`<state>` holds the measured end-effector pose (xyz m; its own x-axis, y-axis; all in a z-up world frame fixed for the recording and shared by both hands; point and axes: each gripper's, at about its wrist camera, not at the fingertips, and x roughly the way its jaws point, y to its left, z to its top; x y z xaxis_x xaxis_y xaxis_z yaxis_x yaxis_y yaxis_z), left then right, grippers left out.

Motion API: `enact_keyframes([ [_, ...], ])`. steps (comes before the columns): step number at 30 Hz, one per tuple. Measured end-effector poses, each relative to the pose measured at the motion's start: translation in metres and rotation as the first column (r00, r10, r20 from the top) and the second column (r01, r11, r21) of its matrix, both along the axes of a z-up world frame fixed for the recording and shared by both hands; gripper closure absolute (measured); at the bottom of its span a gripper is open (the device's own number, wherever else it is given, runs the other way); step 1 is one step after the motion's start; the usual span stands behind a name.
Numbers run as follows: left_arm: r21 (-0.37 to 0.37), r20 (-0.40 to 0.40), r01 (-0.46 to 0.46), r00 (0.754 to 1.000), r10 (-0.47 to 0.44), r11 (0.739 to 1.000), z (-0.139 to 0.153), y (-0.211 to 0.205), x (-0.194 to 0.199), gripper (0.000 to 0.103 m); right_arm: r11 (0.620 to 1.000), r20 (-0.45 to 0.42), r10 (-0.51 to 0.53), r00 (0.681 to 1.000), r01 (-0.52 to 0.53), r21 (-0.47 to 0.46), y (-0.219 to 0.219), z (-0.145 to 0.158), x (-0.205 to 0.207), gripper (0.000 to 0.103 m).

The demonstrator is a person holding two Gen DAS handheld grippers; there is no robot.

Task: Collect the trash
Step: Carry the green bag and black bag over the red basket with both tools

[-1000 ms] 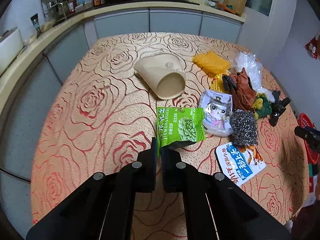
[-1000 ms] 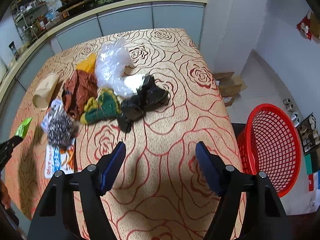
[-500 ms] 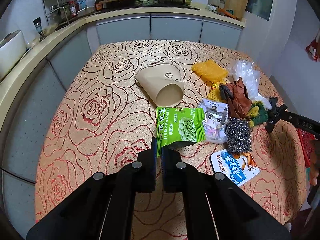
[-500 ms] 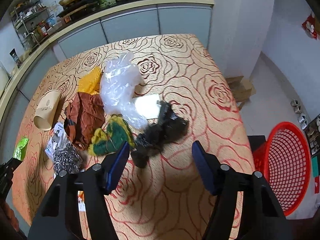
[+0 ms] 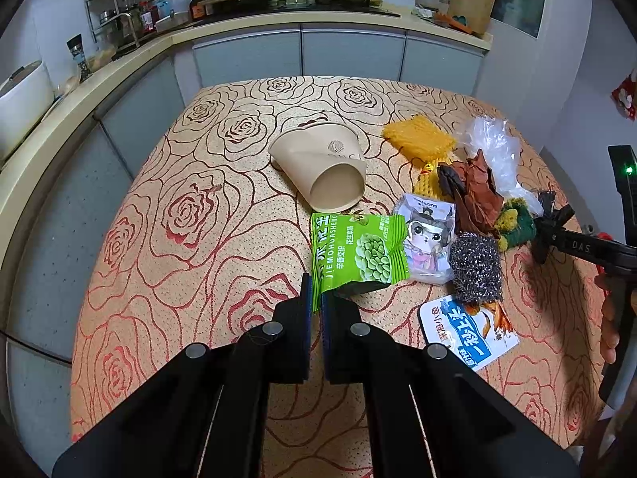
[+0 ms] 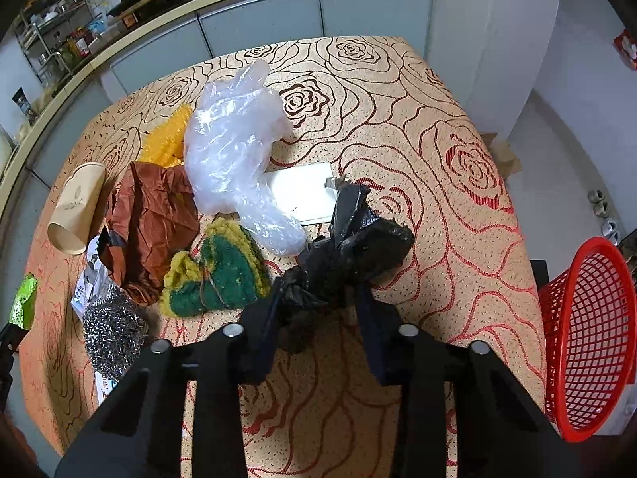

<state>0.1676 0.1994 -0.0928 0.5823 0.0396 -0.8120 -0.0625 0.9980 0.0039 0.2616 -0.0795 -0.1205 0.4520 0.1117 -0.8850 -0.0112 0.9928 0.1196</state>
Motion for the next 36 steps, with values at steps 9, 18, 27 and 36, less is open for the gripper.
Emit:
enact_keyframes([
  [9,0.004,0.011,0.007,1.0,-0.007,1.0,0.005,-0.011,-0.004,0.098,1.0,0.025,-0.007,1.0,0.006,0.027,-0.015,0.005,-0.01,0.082],
  [18,0.017,0.032,0.064,0.997,-0.065,0.998,0.022,-0.047,-0.009,0.098,0.998,0.088,-0.032,0.996,0.027,0.06,-0.044,0.038,-0.048,0.082],
  [27,0.012,0.06,0.195,0.979,-0.196,0.981,0.042,-0.119,-0.008,0.098,0.991,0.14,-0.127,0.982,0.12,0.057,-0.11,0.068,-0.095,0.082],
  [36,-0.013,0.078,0.339,0.938,-0.337,0.941,0.054,-0.213,-0.001,0.098,0.97,0.155,-0.244,0.957,0.241,0.034,-0.189,0.081,-0.136,0.082],
])
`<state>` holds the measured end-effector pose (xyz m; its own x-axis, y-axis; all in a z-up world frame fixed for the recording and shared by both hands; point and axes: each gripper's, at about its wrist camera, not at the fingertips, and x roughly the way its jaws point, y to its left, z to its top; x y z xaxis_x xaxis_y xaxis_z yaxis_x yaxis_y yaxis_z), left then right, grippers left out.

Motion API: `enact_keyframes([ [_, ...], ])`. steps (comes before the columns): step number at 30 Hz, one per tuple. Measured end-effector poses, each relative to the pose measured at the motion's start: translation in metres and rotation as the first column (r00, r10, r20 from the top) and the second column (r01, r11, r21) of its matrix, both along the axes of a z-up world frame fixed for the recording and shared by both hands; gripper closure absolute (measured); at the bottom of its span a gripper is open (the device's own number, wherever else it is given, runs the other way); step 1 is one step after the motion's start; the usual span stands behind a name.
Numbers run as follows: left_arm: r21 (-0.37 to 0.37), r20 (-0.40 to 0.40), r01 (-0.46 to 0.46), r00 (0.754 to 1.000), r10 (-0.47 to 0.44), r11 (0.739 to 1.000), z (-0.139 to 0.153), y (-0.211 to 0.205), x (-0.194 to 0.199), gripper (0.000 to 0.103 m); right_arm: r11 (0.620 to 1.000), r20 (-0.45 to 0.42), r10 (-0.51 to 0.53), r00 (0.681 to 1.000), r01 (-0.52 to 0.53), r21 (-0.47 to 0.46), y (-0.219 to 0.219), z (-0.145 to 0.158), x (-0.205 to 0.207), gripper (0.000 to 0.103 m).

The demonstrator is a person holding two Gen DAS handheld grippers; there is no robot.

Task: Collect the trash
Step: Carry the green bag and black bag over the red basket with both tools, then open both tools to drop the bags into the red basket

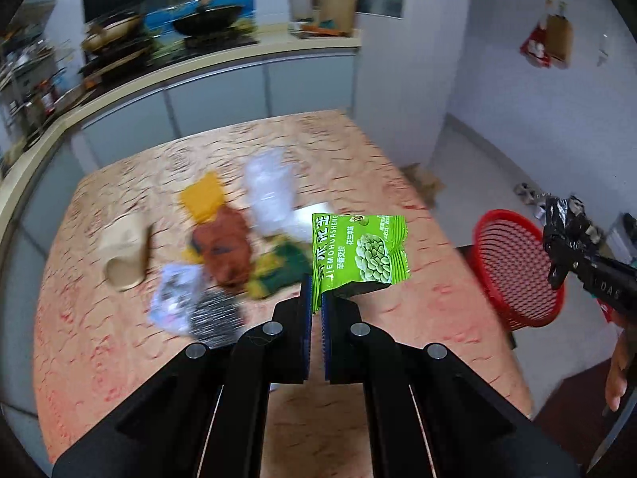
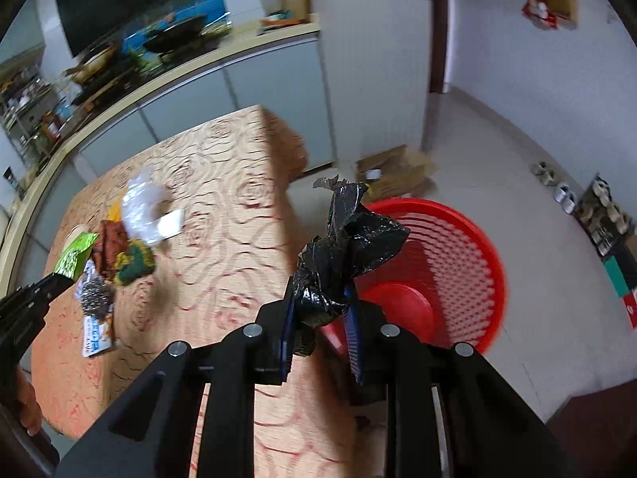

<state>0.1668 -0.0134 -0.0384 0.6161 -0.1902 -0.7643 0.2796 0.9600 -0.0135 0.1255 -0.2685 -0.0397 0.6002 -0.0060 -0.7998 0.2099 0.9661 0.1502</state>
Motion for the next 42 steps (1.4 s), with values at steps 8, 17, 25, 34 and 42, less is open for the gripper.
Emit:
enact_keyframes([
  [8,-0.004,-0.013,0.116,0.993,-0.116,0.993,-0.002,-0.084,0.01,0.098,0.996,0.002,-0.084,0.996,0.084,-0.014,-0.058,0.003,-0.018,0.082],
  [17,-0.006,-0.049,0.219,0.974,-0.219,0.976,-0.017,-0.163,0.029,0.098,0.991,-0.029,-0.136,0.99,0.136,-0.014,-0.1,-0.009,-0.015,0.082],
  [25,-0.005,-0.131,0.283,0.951,-0.281,0.959,-0.055,-0.217,0.046,0.098,0.989,-0.1,-0.148,0.984,0.147,-0.009,-0.118,-0.039,-0.001,0.082],
  [34,0.023,-0.191,0.314,0.933,-0.305,0.949,-0.093,-0.237,0.056,0.098,0.989,-0.17,-0.149,0.974,0.149,-0.014,-0.126,-0.071,0.011,0.081],
  [42,0.018,-0.223,0.318,0.925,-0.306,0.948,-0.106,-0.238,0.059,0.092,0.99,-0.179,-0.143,0.973,0.143,-0.012,-0.122,-0.078,0.015,0.069],
])
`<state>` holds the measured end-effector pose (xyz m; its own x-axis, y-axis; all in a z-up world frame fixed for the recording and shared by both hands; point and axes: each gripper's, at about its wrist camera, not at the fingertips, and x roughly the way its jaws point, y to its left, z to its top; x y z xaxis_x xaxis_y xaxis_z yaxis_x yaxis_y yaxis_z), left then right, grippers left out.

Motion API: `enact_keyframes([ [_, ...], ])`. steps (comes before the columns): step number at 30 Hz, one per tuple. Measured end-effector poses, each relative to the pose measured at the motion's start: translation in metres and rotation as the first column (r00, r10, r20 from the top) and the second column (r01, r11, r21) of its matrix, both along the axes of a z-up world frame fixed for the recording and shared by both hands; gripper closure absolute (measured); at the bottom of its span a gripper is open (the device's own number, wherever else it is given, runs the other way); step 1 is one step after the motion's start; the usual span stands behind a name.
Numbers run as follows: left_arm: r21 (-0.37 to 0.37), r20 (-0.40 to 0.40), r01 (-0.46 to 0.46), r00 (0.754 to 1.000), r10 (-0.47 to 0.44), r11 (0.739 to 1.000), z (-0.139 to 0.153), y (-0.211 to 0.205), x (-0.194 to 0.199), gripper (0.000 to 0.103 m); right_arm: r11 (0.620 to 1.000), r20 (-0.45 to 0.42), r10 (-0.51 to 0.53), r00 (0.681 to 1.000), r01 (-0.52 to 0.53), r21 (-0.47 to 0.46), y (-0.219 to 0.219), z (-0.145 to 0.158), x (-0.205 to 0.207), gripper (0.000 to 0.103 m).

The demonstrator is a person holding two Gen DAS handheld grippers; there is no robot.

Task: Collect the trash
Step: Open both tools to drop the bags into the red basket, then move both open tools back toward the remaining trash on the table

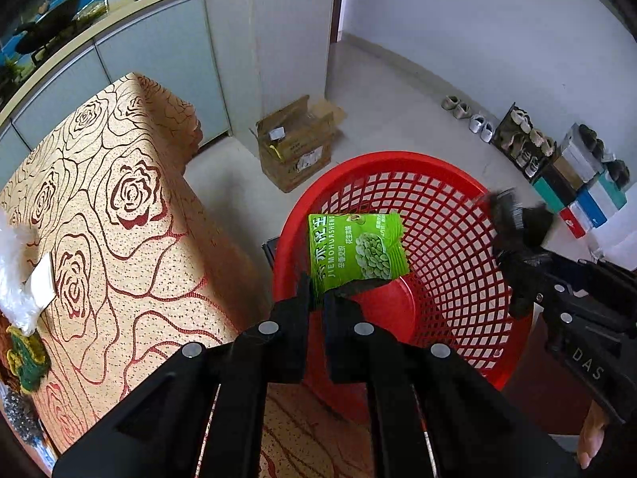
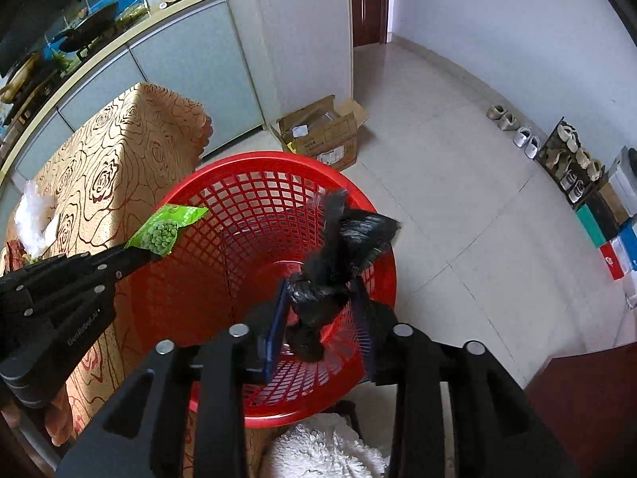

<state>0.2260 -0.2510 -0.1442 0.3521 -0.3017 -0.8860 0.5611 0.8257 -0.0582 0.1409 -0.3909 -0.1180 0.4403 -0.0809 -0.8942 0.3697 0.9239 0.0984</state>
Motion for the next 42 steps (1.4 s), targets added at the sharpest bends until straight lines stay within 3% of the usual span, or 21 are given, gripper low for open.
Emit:
enact_keyframes([
  [6,-0.018,0.015,-0.007,1.0,0.008,1.0,0.006,0.003,-0.001,0.056,1.0,0.011,-0.006,1.0,0.006,0.001,-0.001,0.002,0.0,0.065],
  [15,-0.04,0.059,-0.022,0.998,0.025,0.999,0.028,0.019,-0.011,0.03,1.0,0.036,-0.012,0.999,0.012,0.001,0.003,0.012,-0.005,0.059],
  [29,-0.088,0.081,-0.111,0.99,0.118,0.99,0.058,0.086,-0.039,0.024,1.0,0.087,-0.003,0.996,0.005,-0.023,0.032,0.034,-0.023,0.045],
  [42,-0.111,0.091,-0.257,0.959,0.268,0.96,0.075,0.18,-0.064,0.023,0.992,0.149,0.121,0.981,-0.116,-0.038,0.103,0.062,-0.029,0.042],
])
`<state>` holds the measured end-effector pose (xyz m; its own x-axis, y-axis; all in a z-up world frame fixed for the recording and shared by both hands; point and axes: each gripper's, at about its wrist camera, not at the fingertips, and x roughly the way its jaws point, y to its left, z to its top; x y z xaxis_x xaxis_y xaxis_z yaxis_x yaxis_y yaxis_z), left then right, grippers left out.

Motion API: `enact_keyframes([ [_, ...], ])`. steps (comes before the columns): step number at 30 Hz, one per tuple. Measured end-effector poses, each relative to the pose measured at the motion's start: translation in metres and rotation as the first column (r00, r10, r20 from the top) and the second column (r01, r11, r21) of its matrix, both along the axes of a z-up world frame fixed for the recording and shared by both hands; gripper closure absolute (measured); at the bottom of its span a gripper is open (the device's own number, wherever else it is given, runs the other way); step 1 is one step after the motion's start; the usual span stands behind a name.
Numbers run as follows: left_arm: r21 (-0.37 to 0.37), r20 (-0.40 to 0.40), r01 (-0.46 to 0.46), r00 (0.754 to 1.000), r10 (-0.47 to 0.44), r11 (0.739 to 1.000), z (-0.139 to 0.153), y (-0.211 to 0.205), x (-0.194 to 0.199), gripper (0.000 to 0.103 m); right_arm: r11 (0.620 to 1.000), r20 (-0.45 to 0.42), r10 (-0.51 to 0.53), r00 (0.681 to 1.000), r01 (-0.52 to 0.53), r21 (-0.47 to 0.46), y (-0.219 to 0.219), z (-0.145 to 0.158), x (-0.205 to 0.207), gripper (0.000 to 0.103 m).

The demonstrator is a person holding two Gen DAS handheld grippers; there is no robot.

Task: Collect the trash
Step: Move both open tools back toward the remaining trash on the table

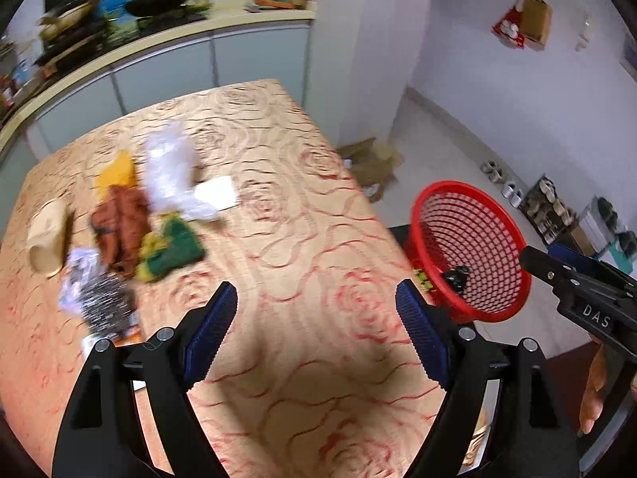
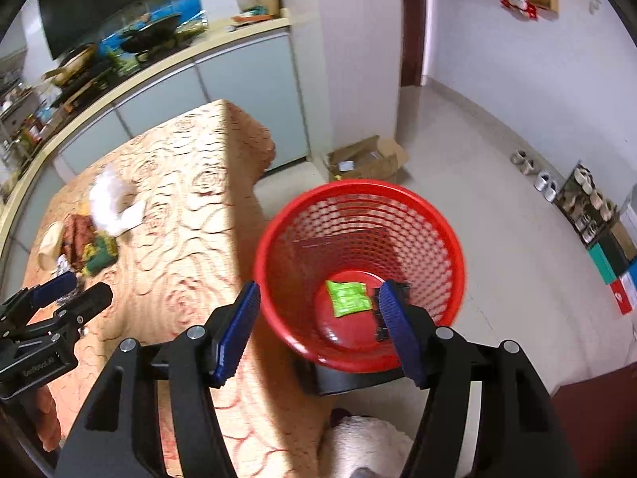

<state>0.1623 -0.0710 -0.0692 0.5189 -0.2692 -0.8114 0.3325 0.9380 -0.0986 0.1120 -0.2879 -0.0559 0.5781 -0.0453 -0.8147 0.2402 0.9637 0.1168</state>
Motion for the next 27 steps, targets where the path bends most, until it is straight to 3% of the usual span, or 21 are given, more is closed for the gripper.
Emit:
enact_keyframes([
  [14,0.025,-0.014,-0.18,0.983,0.181,0.983,-0.008,0.102,-0.009,0.023,0.991,0.0,0.137,0.991,-0.137,-0.007,0.074,0.005,0.016,0.04],
  [27,0.012,-0.036,-0.318,0.947,0.318,0.948,-0.015,0.184,-0.009,0.023,0.974,-0.006,0.227,0.974,-0.227,-0.016,0.129,0.006,0.036,0.039],
])
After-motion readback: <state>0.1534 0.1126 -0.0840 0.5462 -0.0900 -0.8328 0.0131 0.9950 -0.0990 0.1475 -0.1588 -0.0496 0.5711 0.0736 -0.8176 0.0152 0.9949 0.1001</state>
